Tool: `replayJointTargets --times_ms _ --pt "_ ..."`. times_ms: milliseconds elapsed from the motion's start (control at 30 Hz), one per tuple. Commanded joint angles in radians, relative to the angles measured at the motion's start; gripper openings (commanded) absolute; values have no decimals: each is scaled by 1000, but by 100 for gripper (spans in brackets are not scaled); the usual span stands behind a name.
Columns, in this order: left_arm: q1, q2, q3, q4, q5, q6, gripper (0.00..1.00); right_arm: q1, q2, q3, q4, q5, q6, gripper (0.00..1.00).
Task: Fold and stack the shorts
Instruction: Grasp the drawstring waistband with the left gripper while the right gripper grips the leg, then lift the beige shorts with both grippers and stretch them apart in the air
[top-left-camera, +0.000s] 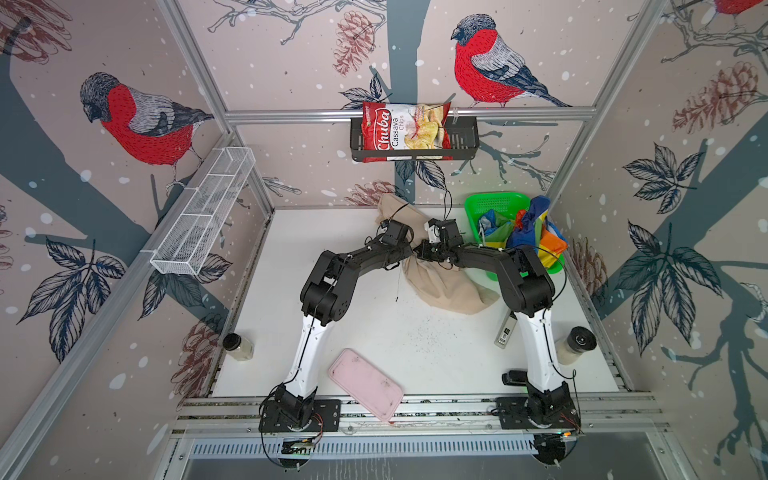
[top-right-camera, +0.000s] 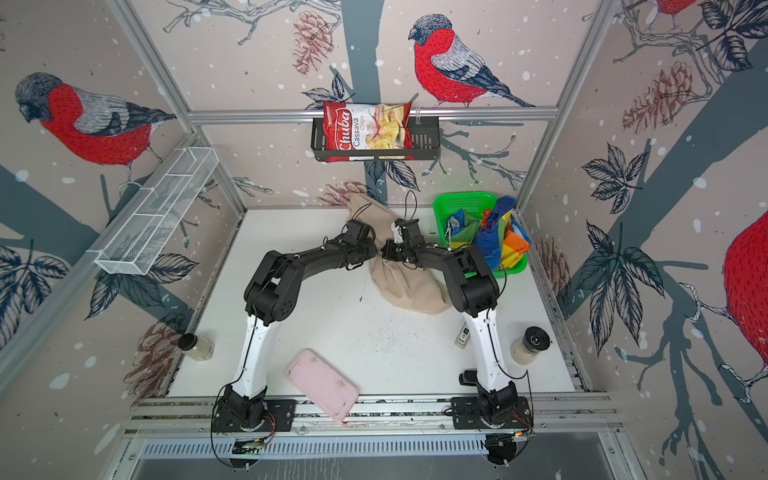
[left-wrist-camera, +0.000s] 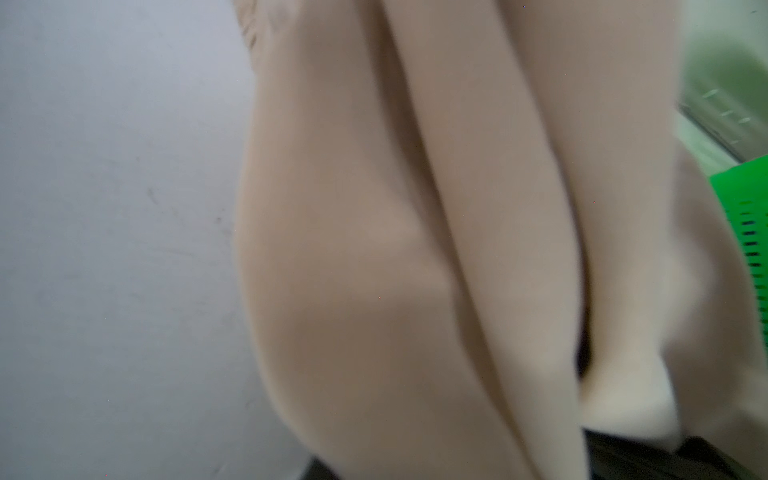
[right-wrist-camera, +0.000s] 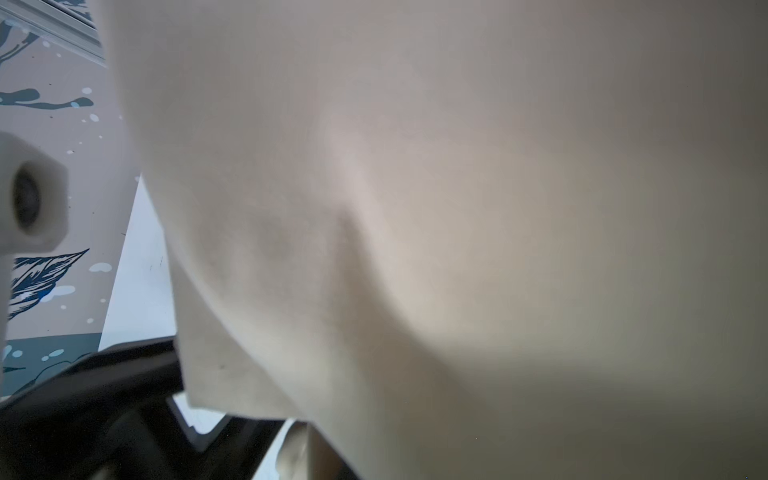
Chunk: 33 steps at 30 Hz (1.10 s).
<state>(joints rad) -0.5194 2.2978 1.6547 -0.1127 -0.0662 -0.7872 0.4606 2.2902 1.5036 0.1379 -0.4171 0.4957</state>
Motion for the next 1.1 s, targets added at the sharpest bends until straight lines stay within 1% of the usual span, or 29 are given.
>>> replayJointTargets --times_ms 0,100,167,233,300,367,400,467,500,600,633,667,733,767,833,967,1067 --pt "5 5 42 -122 -59 25 0 -11 -20 -27 -75 21 5 0" --pt "16 -29 98 -212 -79 51 0 -31 -63 -50 -74 21 12 0" --pt "25 -96 88 -262 -112 64 0 -52 -108 -77 -60 21 31 1" --pt "42 -189 40 -286 -129 66 0 -71 -154 -103 -46 28 53 2" --pt "64 -302 -40 -289 -133 62 0 -83 -190 -117 -48 50 68 3" --pt "88 -420 -139 -282 -147 50 0 -77 -206 -93 -120 134 61 6" --pt "99 -473 -182 -280 -159 34 0 -69 -208 -82 -146 168 48 8" --pt "123 -567 -273 -266 -190 23 0 -44 -215 -77 -190 219 30 19" --pt "134 -598 -309 -254 -197 26 0 -29 -224 -84 -201 230 23 23" --pt "148 -674 -400 -236 -224 21 0 23 -305 -159 -211 275 0 44" --pt "150 -688 -420 -240 -231 15 0 45 -350 -195 -216 302 -12 53" --pt "150 -699 -435 -244 -237 9 0 69 -399 -237 -231 341 -22 60" --pt "153 -708 -444 -279 -257 -12 0 119 -491 -311 -278 429 -38 70" --pt "153 -709 -441 -304 -276 -21 0 141 -536 -351 -319 475 -38 73" --pt "154 -715 -440 -341 -309 -27 0 165 -619 -425 -390 535 -16 75" --pt "159 -743 -477 -342 -337 -56 0 166 -774 -599 -466 573 62 78" --pt "165 -750 -487 -325 -325 -61 0 132 -837 -692 -481 548 109 77"
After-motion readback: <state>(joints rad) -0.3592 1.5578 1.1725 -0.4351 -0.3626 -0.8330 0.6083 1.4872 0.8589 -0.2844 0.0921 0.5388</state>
